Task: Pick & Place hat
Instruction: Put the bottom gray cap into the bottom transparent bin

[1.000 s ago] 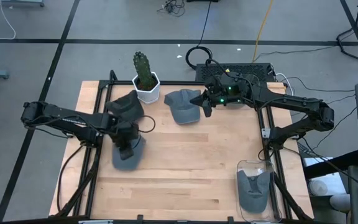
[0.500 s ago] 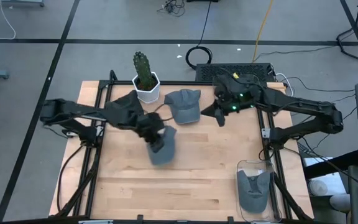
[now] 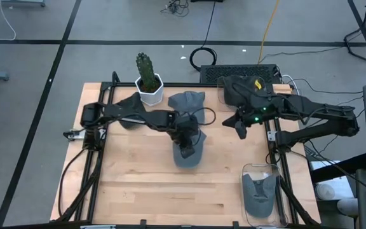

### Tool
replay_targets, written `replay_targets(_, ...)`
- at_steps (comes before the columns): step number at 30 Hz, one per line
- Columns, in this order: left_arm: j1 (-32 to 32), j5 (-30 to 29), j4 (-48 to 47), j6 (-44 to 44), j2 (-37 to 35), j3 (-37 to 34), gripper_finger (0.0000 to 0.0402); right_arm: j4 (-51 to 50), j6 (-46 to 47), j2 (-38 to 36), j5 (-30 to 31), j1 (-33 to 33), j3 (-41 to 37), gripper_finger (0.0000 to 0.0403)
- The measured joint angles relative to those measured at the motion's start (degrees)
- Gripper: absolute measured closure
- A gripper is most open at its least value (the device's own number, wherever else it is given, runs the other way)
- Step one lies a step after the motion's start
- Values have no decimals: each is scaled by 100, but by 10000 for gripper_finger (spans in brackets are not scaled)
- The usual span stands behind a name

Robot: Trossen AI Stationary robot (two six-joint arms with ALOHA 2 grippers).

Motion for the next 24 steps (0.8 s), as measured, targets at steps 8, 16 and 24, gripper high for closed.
replay_targets(8, 14, 9, 90, -68, 149, 132, 345, -291, -68, 195, -22, -4, 0, 403)
replay_targets(16, 180, 224, -172, 77, 81, 132, 215, -453, -278, 319, -25, -6, 0, 391)
replay_targets(24, 468, -485, -1162, 728, -50, 126, 176, -84, -988, 974, 292, -63, -210, 356)
